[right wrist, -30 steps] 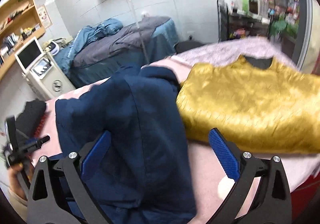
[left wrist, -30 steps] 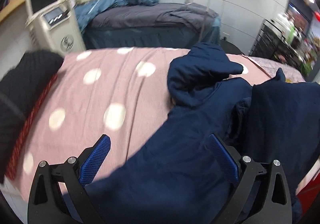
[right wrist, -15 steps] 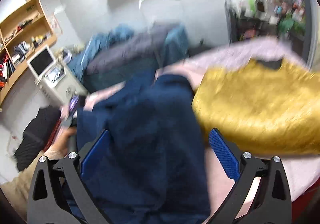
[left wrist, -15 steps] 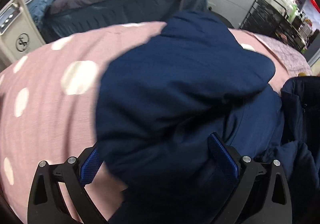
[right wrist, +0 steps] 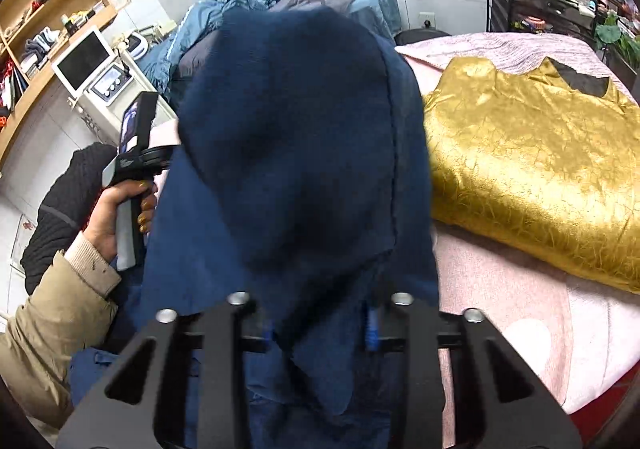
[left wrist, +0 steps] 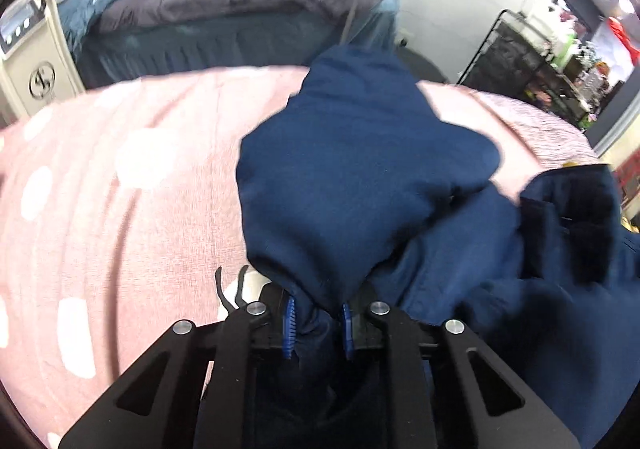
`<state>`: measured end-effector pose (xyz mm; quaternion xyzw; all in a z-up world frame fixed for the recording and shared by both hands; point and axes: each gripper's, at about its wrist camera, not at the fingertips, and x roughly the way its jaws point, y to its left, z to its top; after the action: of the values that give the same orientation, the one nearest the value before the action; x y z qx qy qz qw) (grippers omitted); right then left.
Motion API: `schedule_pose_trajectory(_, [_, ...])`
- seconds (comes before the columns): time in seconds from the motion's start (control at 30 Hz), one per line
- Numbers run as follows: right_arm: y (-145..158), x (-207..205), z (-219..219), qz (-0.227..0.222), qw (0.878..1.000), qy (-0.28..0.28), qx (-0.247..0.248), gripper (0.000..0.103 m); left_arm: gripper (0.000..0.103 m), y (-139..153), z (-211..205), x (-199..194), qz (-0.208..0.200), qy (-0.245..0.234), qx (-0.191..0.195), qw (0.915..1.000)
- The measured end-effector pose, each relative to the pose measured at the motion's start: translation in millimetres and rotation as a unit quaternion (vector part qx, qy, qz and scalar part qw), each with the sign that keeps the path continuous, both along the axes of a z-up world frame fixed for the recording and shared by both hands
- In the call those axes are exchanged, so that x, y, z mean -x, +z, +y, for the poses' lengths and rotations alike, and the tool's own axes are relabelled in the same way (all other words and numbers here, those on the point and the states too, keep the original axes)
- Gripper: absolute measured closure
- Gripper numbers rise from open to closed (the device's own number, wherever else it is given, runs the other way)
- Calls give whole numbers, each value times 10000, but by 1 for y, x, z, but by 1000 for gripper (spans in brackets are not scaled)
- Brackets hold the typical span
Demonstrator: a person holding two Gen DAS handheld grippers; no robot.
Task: Fold large clothes
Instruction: 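Lift the jacket with the right gripper while the left gripper grasps its collar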
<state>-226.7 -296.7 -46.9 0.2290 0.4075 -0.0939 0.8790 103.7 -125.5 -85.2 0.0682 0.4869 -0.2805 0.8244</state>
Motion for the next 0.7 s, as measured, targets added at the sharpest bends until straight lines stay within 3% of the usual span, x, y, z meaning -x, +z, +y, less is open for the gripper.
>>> schedule_pose_trajectory(0.1, [15,8,0,-210,9997,15,99,83,91,38,14,24,-392,-21,280,9988])
schedule_pose_trajectory(0.27, [61,11,4,-664,9963,172,519,86,93,126,78,38,-900,367,1083,9894])
schedule_pose_trajectory(0.33, [85,5,8,-922,9926,287,737,88,93,158,102,44,-1280,520,1085,9844])
schedule_pose_trajectory(0.4, [111,-1,11,-1283,9872,439,836,88,93,195,133,61,-1882,758,1069,9733])
schedule_pose_trajectory(0.47, [141,-9,19,-1759,9762,672,1078,88,93,235,174,79,-2502,1154,1123,9547])
schedule_pose_trajectory(0.57, [184,-27,38,-2566,9459,1143,1621,87,93,277,225,94,-3078,1718,1182,9283])
schedule_pose_trajectory(0.63, [196,-50,34,-2753,9420,1195,1505,74,93,290,251,93,-3365,1988,914,9159])
schedule_pose_trajectory(0.67, [196,-64,28,-2702,9458,1199,1347,42,90,288,258,88,-3347,2131,800,9144])
schedule_pose_trajectory(0.7, [191,-86,18,-2440,9574,1013,1167,5,79,282,257,78,-3256,2234,714,9159])
